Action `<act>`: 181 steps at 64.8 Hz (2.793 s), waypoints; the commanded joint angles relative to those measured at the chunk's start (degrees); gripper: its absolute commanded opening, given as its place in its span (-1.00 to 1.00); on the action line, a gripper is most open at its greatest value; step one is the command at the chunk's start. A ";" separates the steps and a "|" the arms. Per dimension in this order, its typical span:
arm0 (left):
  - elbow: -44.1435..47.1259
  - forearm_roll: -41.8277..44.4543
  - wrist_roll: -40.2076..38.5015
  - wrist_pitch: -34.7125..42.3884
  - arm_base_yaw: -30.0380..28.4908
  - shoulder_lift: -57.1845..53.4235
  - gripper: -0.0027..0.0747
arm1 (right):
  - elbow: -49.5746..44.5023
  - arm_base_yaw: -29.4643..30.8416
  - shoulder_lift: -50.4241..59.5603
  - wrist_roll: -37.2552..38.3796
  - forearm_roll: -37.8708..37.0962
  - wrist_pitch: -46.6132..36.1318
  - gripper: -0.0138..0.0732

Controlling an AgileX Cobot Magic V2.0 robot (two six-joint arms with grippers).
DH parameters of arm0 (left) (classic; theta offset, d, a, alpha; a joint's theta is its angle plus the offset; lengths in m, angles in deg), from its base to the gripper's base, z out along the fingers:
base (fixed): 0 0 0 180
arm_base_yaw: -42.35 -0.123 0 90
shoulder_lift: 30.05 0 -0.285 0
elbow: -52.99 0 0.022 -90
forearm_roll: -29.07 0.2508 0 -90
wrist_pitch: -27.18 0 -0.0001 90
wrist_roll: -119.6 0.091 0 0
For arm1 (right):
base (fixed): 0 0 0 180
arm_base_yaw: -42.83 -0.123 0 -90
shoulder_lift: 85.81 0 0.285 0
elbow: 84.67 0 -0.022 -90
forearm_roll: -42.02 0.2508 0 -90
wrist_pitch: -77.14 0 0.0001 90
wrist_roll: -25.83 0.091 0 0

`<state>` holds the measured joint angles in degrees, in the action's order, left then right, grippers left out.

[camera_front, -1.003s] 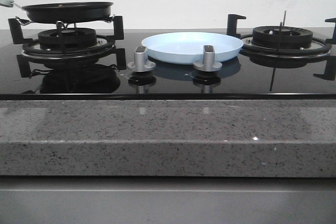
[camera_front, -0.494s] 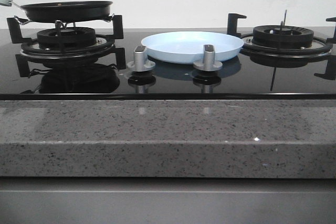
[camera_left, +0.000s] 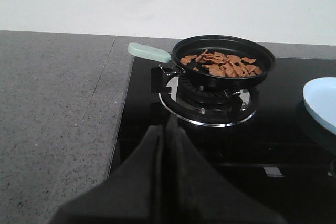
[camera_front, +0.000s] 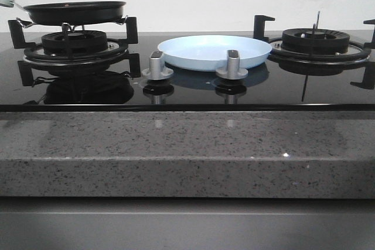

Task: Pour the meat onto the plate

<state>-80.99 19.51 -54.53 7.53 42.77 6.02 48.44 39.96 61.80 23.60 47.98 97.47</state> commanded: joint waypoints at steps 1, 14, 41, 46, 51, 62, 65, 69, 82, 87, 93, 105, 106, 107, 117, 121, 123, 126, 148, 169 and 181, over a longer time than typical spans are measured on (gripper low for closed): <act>-2.19 -0.41 -0.59 6.61 0.25 0.49 -0.84 | 2.18 0.24 -1.47 -0.30 -0.46 -4.04 -0.61; -2.19 -0.02 -0.11 6.70 0.25 0.49 0.29 | 2.13 0.24 -1.47 -0.30 -0.46 -4.05 0.36; -2.19 -0.02 -0.11 6.62 0.25 0.49 0.67 | 2.13 0.24 -1.67 -0.22 2.39 -4.18 0.63; -2.19 -0.02 -0.11 6.58 0.25 0.49 0.67 | 2.13 0.24 -1.88 -0.22 5.35 -3.51 0.63; -2.19 -0.02 -0.11 6.58 0.25 0.49 0.67 | 2.89 0.19 -4.01 -0.22 7.51 -2.51 0.62; -2.07 -0.02 -0.11 7.85 0.25 0.49 0.67 | 8.87 0.05 -13.44 -0.28 9.09 2.50 0.62; -2.07 -0.02 -0.11 7.85 0.25 0.49 0.67 | 11.12 0.05 -16.87 -0.28 9.10 3.90 0.62; -2.07 -0.02 -0.11 7.85 0.25 0.49 0.67 | 14.41 0.05 -20.78 -0.28 9.15 5.20 0.62; -2.07 -0.02 -0.11 7.85 0.25 0.49 0.67 | 27.80 -1.82 -36.53 -0.43 9.32 11.47 0.62; -2.07 -0.02 -0.11 7.85 0.25 0.49 0.67 | 33.98 -3.61 -42.25 -0.91 9.32 14.16 0.62; -2.07 -0.02 -0.11 7.85 0.25 0.49 0.67 | 41.89 -6.17 -49.97 -1.65 9.32 17.59 0.62; -2.07 -0.02 -0.11 7.85 0.25 0.49 0.67 | 55.68 -8.47 -63.37 -3.45 9.32 25.31 0.62; -2.07 -0.02 -0.11 7.85 0.25 0.49 0.67 | 57.17 -8.55 -64.28 -3.49 9.32 25.96 0.62; -2.07 -0.02 -0.11 7.85 0.25 0.49 0.67 | 58.16 -8.55 -65.60 -3.49 9.32 26.91 0.62; -2.07 -0.02 -0.11 7.85 0.25 0.49 0.67 | 68.42 -8.55 -74.11 -3.55 9.32 32.48 0.54; -2.07 -0.02 -0.11 7.85 0.25 0.49 0.67 | 72.57 -8.60 -78.00 -3.60 9.32 35.00 0.40; -2.07 -0.02 -0.11 7.85 0.25 0.49 0.67 | 74.75 -8.60 -79.43 -3.60 9.32 35.79 0.33; -2.07 -0.02 -0.11 7.85 0.25 0.49 0.67 | 77.11 -8.60 -81.46 -3.75 9.32 36.93 0.24; -2.07 -0.02 -0.11 7.85 0.25 0.49 0.67 | 87.74 -8.60 -91.88 -3.75 7.25 42.32 0.19; -2.07 -0.02 -0.11 7.85 0.25 0.49 0.67 | 88.35 -8.60 -94.48 -3.75 5.69 41.83 0.19; -2.07 -0.02 -0.11 7.85 0.25 0.49 0.67 | 88.35 -8.60 -94.48 -3.75 5.69 41.88 0.09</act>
<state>-80.99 19.75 -54.53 10.79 42.77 6.02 135.01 31.44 -35.67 20.57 53.29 140.87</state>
